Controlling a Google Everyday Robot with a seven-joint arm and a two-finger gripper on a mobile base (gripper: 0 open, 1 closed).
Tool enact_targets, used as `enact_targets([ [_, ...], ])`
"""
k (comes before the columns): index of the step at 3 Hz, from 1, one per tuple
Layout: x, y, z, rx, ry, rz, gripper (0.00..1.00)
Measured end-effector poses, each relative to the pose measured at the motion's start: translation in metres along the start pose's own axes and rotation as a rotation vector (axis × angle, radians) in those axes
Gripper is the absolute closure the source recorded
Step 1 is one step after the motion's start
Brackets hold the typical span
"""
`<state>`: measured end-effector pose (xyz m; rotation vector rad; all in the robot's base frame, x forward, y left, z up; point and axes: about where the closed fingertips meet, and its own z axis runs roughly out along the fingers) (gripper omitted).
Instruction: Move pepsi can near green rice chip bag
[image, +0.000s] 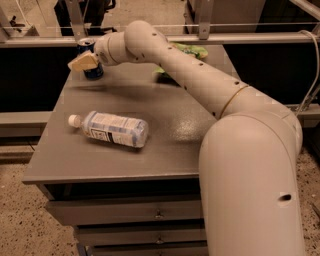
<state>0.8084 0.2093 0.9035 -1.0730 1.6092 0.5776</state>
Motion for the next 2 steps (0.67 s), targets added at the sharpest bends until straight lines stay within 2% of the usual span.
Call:
enact_targets([
  [1, -0.001, 0.000, -0.005, -0.008, -0.008, 0.023, 0.48],
  [2, -0.012, 0.000, -0.028, -0.010, -0.040, 0.040, 0.72],
])
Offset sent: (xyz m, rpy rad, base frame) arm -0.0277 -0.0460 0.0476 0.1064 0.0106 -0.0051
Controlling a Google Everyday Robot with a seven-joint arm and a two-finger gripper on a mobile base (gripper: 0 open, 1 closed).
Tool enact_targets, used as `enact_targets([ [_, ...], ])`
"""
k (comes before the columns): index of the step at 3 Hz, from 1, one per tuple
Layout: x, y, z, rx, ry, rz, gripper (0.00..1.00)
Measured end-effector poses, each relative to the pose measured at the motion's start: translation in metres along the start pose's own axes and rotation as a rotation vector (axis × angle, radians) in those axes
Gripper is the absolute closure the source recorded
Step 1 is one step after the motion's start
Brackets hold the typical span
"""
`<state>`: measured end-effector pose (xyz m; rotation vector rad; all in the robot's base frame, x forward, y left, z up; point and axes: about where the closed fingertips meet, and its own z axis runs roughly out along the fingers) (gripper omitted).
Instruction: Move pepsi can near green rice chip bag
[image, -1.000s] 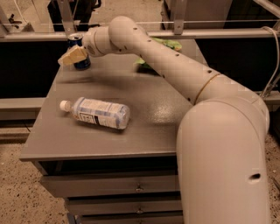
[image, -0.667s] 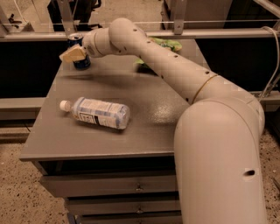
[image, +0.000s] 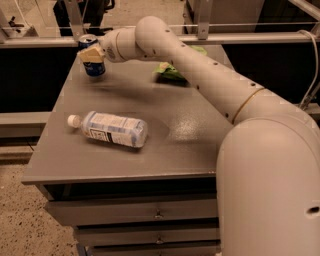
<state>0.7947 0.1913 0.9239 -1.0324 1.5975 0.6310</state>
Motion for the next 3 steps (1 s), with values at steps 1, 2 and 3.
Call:
enact_targets([
  [1, -0.015, -0.009, -0.053, 0.045, -0.041, -0.014, 0.95],
  [2, -0.011, -0.033, -0.132, 0.160, -0.041, -0.040, 1.00],
  [3, 0.003, -0.049, -0.163, 0.206, -0.025, -0.030, 1.00],
])
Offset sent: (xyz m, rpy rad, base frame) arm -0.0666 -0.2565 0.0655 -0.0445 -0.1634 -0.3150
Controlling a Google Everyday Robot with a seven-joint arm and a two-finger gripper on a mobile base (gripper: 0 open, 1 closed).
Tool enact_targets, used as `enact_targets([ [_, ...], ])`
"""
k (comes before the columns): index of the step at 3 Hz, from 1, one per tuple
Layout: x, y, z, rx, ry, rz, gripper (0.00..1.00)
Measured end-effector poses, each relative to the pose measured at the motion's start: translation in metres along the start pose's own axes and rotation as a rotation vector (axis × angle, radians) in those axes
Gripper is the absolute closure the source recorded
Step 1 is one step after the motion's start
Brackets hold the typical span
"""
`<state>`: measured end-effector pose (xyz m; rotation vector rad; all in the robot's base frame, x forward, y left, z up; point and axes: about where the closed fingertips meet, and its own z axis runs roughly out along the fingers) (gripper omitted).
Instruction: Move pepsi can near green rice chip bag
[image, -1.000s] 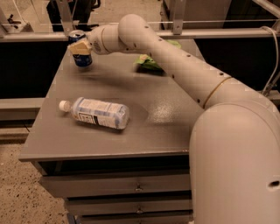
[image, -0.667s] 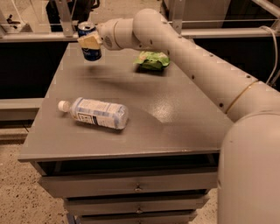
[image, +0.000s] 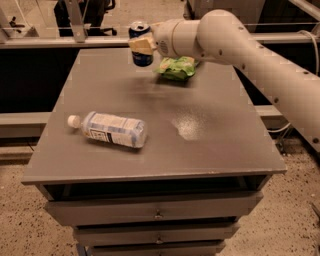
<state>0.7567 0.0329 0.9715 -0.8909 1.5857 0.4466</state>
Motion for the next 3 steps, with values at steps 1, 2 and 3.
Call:
enact_targets([
  [1, -0.003, 0.008, 0.006, -0.010, -0.010, 0.001, 1.00],
  [2, -0.014, -0.010, -0.009, 0.048, -0.003, -0.048, 1.00],
  [3, -0.021, -0.044, -0.036, 0.144, 0.034, -0.120, 1.00],
])
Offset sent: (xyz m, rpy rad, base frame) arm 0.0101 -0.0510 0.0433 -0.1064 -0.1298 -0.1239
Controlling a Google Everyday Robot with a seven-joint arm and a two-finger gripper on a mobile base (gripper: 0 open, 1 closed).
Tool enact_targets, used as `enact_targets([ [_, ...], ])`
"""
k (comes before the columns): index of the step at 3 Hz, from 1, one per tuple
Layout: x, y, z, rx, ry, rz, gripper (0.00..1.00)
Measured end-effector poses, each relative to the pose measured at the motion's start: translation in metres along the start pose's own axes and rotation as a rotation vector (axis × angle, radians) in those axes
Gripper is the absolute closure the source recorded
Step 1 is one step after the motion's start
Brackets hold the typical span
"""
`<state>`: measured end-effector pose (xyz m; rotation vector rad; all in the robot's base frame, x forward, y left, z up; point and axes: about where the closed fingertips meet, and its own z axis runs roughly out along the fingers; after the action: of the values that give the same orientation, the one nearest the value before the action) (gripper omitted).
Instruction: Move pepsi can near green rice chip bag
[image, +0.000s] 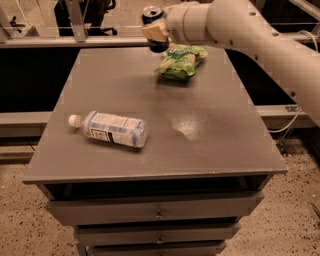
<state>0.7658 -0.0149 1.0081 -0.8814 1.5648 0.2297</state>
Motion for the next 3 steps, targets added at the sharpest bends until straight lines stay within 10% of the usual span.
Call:
enact_targets([
  [3, 0.086, -0.119, -0.099, 0.290, 0.143, 0.037, 1.00],
])
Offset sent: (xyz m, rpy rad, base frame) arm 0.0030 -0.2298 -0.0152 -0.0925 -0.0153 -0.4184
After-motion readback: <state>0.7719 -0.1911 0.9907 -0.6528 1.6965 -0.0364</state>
